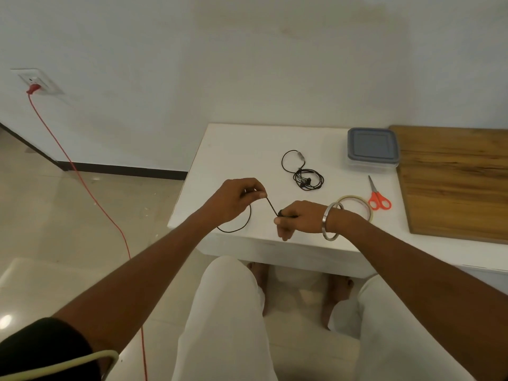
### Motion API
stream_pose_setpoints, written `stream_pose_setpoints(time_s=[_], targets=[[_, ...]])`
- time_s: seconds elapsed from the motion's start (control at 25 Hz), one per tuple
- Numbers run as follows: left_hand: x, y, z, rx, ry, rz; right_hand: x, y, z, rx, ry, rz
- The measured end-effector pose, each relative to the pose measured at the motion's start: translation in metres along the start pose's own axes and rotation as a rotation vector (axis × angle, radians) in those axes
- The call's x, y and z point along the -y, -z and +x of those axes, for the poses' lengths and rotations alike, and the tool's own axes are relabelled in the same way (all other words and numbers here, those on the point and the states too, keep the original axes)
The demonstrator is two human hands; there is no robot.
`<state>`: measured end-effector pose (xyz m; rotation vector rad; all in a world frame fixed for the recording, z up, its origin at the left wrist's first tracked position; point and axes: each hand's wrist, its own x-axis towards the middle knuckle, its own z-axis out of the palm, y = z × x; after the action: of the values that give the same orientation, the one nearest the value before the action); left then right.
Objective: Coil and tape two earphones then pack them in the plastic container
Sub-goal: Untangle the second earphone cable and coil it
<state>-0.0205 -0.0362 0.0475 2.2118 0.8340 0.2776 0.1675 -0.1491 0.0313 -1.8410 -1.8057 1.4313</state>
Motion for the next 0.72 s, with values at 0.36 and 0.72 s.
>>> stream_pose_setpoints(time_s=[0.36, 0.72], targets=[[0.008, -0.027, -0.008, -0.033, 0.070, -0.128, 0.041, 0.004, -0.013, 0.113, 0.225, 1.114], [-0.008, -0.055, -0.017, 0.243, 0.083, -0.253, 0.056, 0.020, -0.006, -0.239, 0.397, 1.497]])
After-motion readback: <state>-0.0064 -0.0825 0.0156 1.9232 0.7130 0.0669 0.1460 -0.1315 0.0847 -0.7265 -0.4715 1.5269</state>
